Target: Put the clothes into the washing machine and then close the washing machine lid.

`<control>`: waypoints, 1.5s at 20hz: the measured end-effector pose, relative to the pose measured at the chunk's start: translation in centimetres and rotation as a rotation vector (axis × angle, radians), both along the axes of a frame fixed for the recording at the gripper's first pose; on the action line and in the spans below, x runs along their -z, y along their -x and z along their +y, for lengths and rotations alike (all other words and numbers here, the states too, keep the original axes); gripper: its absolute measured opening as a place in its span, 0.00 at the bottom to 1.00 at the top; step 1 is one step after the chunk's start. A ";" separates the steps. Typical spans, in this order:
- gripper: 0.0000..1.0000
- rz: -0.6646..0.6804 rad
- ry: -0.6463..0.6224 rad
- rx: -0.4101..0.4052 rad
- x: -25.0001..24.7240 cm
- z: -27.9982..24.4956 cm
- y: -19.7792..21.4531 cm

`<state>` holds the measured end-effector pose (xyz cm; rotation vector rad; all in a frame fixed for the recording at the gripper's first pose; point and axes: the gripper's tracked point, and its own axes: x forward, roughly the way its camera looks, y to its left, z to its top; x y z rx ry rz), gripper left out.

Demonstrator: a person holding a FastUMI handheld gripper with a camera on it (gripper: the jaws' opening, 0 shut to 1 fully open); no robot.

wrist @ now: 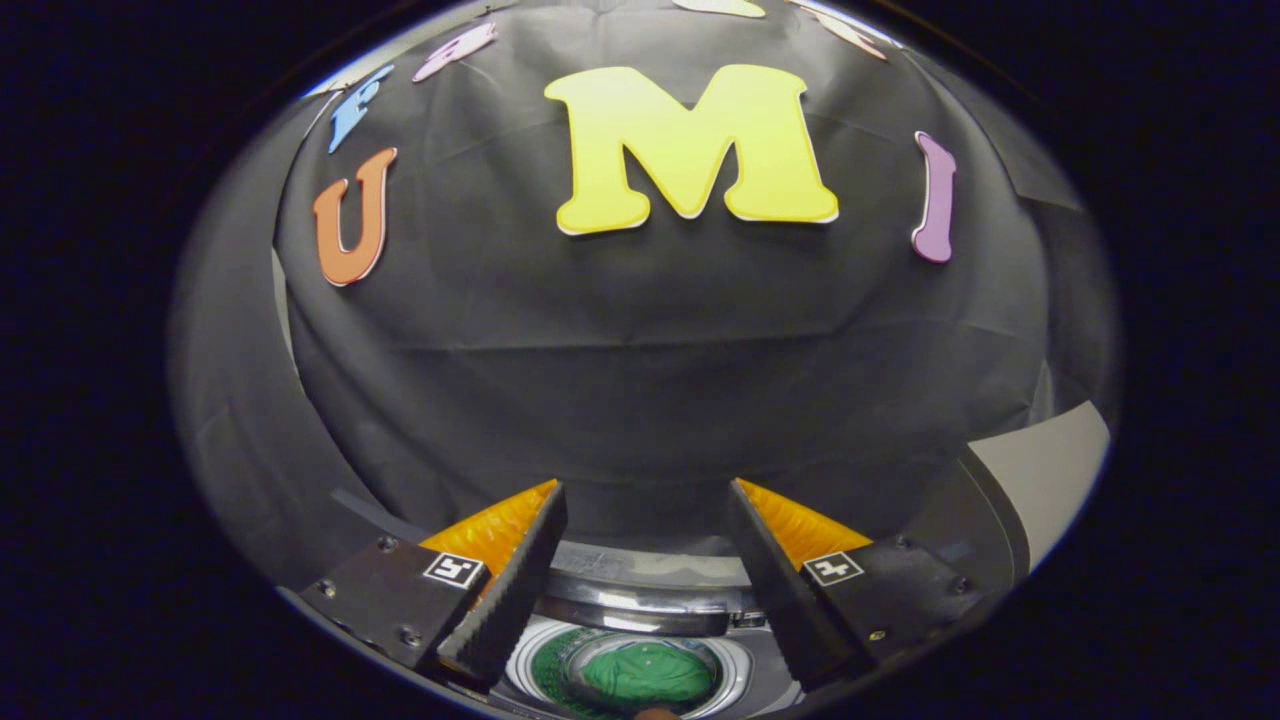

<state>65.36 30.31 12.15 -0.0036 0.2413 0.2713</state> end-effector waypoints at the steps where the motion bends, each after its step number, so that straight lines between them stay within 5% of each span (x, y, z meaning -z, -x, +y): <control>1: 1.00 -0.004 0.001 -0.001 0.0 0.0 0.2; 9: 1.00 -0.013 -0.003 -0.023 0.9 0.0 1.2; 22: 1.00 0.090 0.106 -0.032 11.3 -2.7 11.2; 30: 1.00 -0.076 0.125 -0.060 8.8 -8.4 22.4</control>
